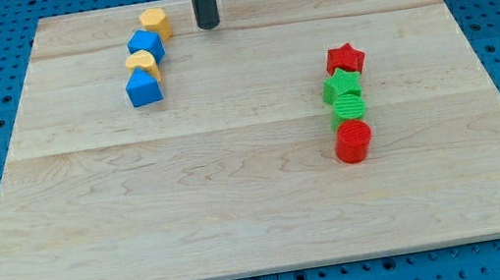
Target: Drag red star towards blue triangle
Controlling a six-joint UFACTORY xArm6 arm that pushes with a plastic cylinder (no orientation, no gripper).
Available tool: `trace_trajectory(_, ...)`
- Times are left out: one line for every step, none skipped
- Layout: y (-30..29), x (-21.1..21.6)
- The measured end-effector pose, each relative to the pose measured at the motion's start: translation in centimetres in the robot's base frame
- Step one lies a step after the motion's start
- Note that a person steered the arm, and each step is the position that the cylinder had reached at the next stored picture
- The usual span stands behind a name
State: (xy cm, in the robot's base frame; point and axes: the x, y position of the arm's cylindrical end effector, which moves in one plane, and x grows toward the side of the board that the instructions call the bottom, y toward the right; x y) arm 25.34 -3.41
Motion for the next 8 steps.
trace_trajectory(0.0,0.0)
trace_trajectory(-0.4,0.2)
trace_trajectory(5.0,2.9)
trace_trajectory(12.9,3.7)
trace_trajectory(20.6,4.6)
trace_trajectory(23.4,9.2)
trace_trajectory(21.8,13.0)
trace_trajectory(15.9,11.9)
